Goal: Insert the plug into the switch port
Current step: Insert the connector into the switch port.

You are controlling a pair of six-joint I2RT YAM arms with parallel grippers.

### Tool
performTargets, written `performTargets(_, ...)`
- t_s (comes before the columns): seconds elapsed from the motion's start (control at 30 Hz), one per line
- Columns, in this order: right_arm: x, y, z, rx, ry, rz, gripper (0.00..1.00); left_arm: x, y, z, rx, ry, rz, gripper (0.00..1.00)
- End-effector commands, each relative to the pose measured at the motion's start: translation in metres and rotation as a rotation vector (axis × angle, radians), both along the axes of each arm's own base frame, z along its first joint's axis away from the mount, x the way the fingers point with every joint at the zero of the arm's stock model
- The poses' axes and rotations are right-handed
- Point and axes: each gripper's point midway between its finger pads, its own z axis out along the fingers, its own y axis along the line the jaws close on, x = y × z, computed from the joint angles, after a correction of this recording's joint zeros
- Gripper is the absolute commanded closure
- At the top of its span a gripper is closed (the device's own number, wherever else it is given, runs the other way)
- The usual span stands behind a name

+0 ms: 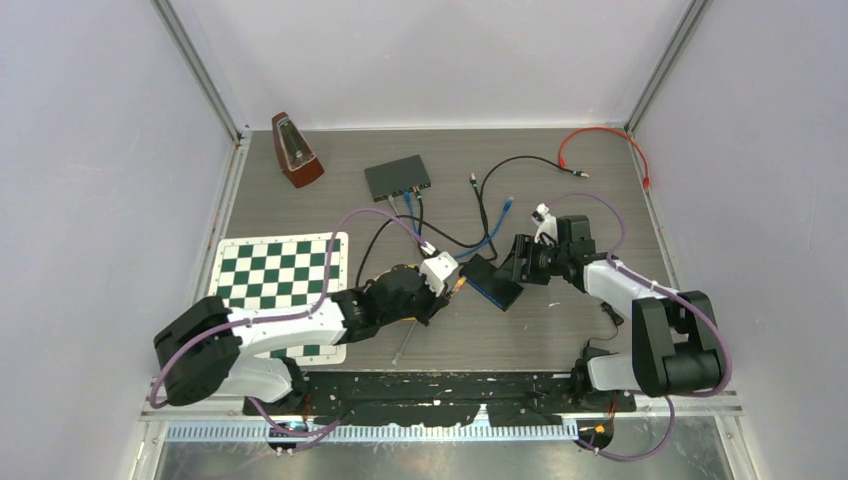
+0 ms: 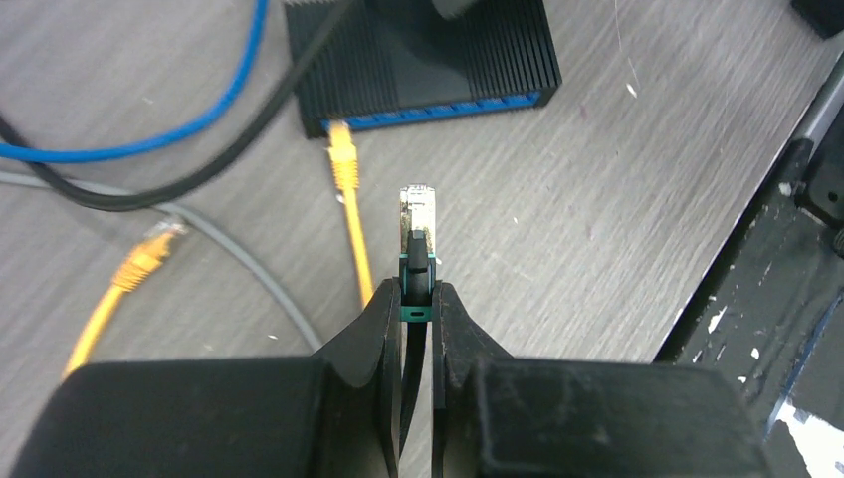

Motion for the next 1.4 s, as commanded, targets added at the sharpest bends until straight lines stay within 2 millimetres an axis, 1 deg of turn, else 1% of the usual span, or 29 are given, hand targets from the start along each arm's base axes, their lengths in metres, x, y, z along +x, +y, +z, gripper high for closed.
performTargets(0.0,0.019,0.003,0.010,-0.006,-0.062,0.055,0.35,-0.008,-0.021,-0.011,-0.034,0.058,0.011,1.00)
performTargets(0.07,0.021,0.004,0.005,-0.007,-0.047,0.063,0.35,-0.007,-0.027,-0.021,-0.012,0.094,0.026,1.00)
performTargets(0.17,0.019,0.011,0.003,0.031,-0.042,0.094,0.39,-0.008,-0.034,-0.033,0.013,0.123,0.029,1.00)
performTargets(0.33,0.015,0.016,-0.003,0.047,-0.028,0.125,0.49,0.002,-0.040,-0.046,0.066,0.118,0.065,1.00)
performTargets(0.43,0.009,0.019,-0.004,0.067,-0.017,0.139,0.52,0.006,-0.044,-0.051,0.095,0.122,0.074,1.00)
performTargets(0.6,0.000,0.020,-0.007,0.080,0.004,0.143,0.57,0.010,-0.040,-0.060,0.133,0.132,0.115,1.00)
performTargets(0.7,-0.003,0.021,-0.004,0.092,0.003,0.130,0.57,0.012,-0.037,-0.067,0.171,0.146,0.137,1.00)
performTargets(0.8,-0.007,0.020,-0.005,0.096,0.011,0.107,0.57,0.012,-0.031,-0.074,0.202,0.160,0.160,1.00)
performTargets(0.9,-0.005,0.022,0.002,0.115,-0.013,0.101,0.57,0.009,-0.033,-0.076,0.190,0.165,0.148,1.00)
performTargets(1.03,-0.007,0.022,0.005,0.124,-0.028,0.085,0.52,0.008,-0.037,-0.077,0.190,0.178,0.133,1.00)
performTargets(1.1,-0.009,0.022,0.004,0.128,-0.026,0.087,0.51,0.007,-0.038,-0.077,0.189,0.179,0.128,1.00)
performTargets(1.23,-0.013,0.025,0.000,0.160,-0.012,0.081,0.56,0.006,-0.042,-0.076,0.175,0.189,0.118,1.00)
performTargets(1.27,-0.011,0.026,0.003,0.176,-0.023,0.072,0.58,0.006,-0.042,-0.076,0.172,0.192,0.119,1.00)
performTargets(1.37,-0.019,0.026,-0.002,0.197,-0.012,0.054,0.60,0.007,-0.045,-0.075,0.159,0.190,0.123,1.00)
